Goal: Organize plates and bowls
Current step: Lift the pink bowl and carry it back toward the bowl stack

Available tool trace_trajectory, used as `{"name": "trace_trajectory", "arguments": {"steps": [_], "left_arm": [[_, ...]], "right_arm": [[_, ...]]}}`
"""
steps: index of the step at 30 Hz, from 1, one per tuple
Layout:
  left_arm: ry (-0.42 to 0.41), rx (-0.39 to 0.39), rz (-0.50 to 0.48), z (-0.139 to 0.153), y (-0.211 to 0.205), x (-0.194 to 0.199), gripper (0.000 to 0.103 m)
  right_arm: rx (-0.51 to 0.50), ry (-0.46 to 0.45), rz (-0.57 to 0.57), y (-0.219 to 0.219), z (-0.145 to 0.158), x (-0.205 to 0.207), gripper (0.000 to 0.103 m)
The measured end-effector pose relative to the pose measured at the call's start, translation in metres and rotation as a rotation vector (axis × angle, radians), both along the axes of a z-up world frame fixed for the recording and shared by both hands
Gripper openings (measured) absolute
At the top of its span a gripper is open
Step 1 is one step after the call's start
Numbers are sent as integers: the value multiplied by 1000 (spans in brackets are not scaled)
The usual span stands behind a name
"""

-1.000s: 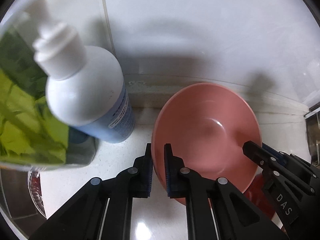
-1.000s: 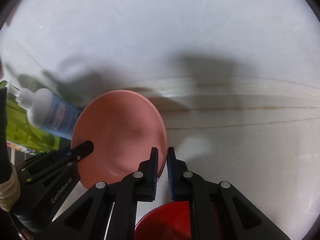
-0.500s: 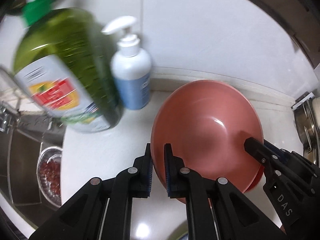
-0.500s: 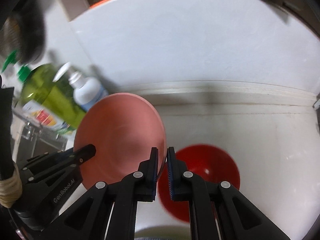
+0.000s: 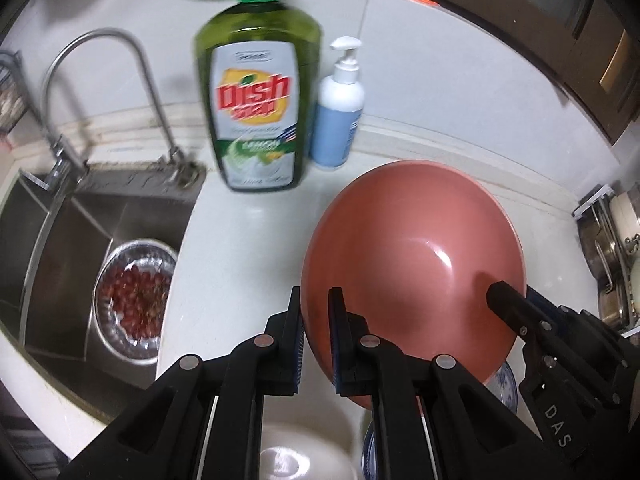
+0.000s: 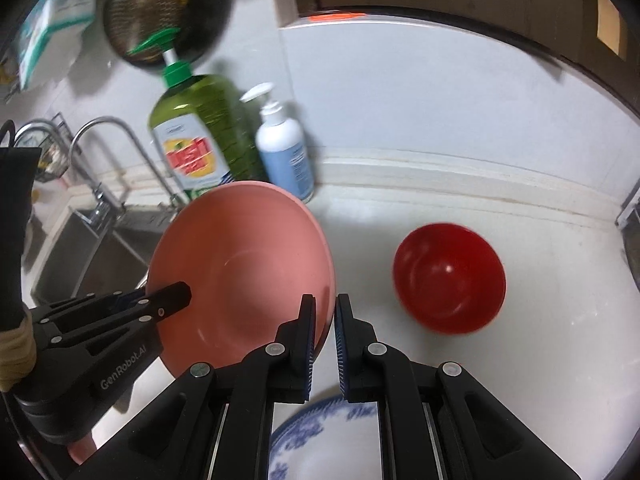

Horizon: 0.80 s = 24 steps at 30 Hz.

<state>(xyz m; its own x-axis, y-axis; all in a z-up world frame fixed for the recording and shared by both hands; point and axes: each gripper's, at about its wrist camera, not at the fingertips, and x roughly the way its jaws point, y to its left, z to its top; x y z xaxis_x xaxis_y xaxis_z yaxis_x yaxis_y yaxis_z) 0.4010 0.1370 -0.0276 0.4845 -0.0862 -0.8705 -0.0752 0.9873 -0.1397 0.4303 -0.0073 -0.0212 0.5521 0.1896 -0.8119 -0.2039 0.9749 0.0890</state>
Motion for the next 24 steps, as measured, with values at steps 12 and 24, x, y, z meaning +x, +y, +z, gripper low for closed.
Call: {"name": "trace_trajectory", "arguments": {"steps": [12, 24], "left_arm": [[3, 12, 15, -3, 29, -82, 13], [84, -1, 18, -26, 46, -137, 16]], "right_arm": [[-2, 6, 68, 29, -7, -73, 11], [-32, 55, 131, 53, -22, -126, 11]]}}
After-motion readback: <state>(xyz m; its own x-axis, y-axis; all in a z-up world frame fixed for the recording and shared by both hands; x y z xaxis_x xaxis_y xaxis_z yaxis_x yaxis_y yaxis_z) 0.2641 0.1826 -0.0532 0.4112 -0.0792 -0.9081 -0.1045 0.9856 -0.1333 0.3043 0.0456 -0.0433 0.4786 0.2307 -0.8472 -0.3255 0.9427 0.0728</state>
